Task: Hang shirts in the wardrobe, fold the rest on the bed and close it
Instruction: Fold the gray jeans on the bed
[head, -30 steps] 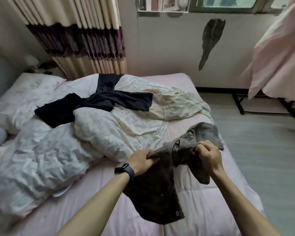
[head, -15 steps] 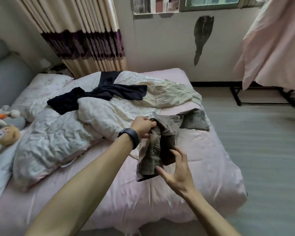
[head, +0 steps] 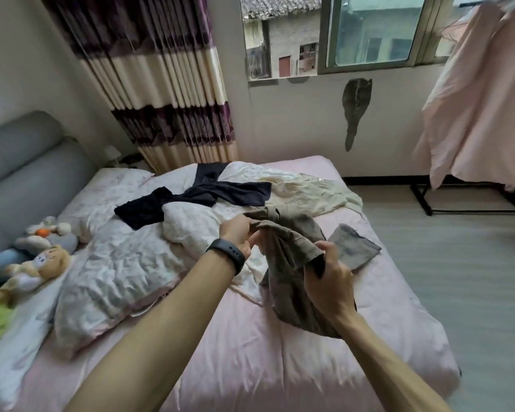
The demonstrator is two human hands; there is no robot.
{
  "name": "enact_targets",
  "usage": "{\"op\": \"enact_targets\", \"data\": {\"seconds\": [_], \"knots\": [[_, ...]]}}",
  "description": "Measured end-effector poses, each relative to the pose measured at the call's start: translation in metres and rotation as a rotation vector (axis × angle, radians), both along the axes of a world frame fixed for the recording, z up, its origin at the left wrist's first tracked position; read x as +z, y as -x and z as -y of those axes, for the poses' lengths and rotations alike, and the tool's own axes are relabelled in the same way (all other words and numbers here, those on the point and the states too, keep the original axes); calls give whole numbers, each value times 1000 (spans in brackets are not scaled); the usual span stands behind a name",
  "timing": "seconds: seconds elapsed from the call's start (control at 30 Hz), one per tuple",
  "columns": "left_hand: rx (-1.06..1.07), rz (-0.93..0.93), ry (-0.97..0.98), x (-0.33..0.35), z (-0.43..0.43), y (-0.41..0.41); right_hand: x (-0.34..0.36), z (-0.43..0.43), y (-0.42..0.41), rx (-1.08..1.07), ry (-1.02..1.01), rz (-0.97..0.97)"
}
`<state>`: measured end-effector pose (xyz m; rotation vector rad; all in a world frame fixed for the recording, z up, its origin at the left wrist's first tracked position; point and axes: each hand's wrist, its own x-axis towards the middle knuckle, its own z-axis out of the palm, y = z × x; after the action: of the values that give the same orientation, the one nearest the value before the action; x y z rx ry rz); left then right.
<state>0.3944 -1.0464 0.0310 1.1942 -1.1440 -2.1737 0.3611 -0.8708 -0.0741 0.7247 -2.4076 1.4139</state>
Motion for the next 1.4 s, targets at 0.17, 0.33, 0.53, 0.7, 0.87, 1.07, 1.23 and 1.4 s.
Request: {"op": "enact_targets", "data": {"seconds": [0.17, 0.33, 0.53, 0.7, 0.87, 1.07, 1.23, 1.4], "knots": [[-251, 295, 627, -18, 17, -31, 28, 3, 25, 221, -181, -45], [-768, 144, 1312, -9, 15, -39, 58, 12, 32, 311, -340, -94], [-688, 7, 1536, -3, 16, -22, 88, 4, 44, 285, -405, -181], [-484, -67, 1559, 5, 11, -2, 80, -11, 56, 244, -412, -71], [-333, -74, 1450, 25, 25, 5, 37, -52, 62, -122, -724, 239], [-218, -39, 1229, 49, 60, 12, 16, -69, 82, -140, -467, 494], [-190, -28, 1179, 49, 74, 4, 24, -52, 95, -79, -124, 774], [-148, 49, 1167, 35, 95, -14, 19, -44, 102, -10, 214, 816]]}}
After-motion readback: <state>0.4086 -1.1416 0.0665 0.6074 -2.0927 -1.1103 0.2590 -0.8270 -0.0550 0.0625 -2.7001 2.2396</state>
